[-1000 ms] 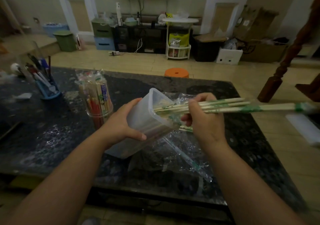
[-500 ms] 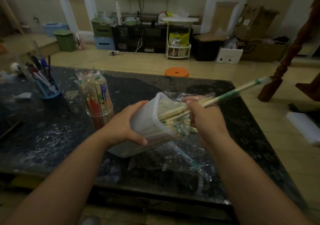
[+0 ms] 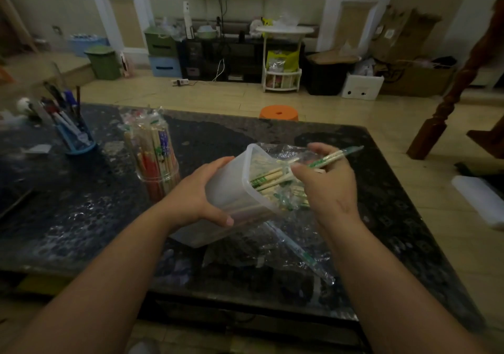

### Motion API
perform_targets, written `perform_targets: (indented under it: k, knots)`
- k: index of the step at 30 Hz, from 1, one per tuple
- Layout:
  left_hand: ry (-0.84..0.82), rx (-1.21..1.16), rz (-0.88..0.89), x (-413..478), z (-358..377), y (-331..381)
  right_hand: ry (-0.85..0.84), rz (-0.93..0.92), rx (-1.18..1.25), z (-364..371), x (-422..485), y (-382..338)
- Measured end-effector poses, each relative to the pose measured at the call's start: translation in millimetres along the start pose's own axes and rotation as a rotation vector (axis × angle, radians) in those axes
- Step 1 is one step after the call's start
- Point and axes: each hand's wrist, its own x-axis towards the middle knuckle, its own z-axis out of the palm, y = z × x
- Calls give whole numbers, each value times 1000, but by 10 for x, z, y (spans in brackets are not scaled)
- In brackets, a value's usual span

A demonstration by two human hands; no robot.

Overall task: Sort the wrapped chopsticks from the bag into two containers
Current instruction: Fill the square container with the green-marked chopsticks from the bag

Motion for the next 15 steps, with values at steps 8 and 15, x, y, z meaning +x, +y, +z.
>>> perform_targets:
  k: [8, 15]
  knots:
    - [13, -26, -24, 6, 0, -3, 204, -207, -113, -4, -27, -5]
    - [20, -24, -19, 12, 8, -3, 9, -152, -321, 38, -25, 61]
